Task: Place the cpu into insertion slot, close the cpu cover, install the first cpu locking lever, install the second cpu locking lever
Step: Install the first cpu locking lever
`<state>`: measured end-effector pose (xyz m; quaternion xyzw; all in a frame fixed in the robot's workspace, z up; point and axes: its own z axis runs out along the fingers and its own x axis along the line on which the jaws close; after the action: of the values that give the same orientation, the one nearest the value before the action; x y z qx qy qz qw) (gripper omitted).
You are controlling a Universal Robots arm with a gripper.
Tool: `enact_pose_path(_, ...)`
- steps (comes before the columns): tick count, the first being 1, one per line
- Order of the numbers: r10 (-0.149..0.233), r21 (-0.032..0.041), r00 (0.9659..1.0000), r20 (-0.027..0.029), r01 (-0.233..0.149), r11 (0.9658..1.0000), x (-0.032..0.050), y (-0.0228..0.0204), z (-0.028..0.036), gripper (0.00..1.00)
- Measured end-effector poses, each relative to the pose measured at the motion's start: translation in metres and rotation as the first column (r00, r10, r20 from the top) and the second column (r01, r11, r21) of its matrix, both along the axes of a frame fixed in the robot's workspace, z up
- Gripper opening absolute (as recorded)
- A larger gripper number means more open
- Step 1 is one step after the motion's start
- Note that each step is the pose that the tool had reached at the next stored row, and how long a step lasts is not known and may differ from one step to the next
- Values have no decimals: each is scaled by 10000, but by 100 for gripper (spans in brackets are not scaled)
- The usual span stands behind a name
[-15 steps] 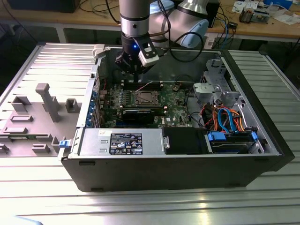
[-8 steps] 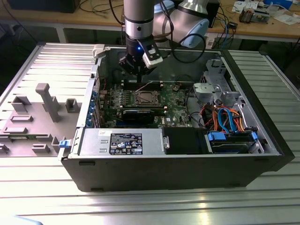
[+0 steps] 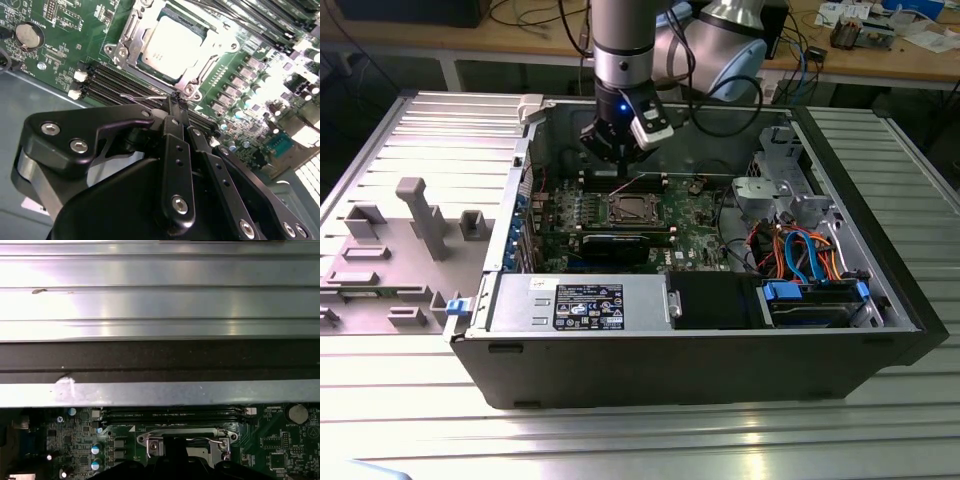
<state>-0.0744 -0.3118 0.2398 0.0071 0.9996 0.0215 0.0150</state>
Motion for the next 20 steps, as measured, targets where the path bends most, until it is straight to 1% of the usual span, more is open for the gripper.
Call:
enact_pose_path(2,20,0,10000,-1,-20,10000,4,4,-17,11)
enact_pose_path(4,307,0,9995,0,-307,9995,4,7,-38,11)
enact_pose_path(5,371,-1,9993,-1,-371,9993,5,10,-43,11)
enact_pose_path(11,380,-1,9993,-1,-380,9993,40,55,-68,11)
enact_pose_path(15,378,0,9993,-1,-378,9993,59,77,-85,11)
enact_pose_path(18,379,0,9993,-2,-379,9993,83,90,-99,11)
enact_pose_path(20,380,-1,9993,-6,-380,9993,116,104,-117,11)
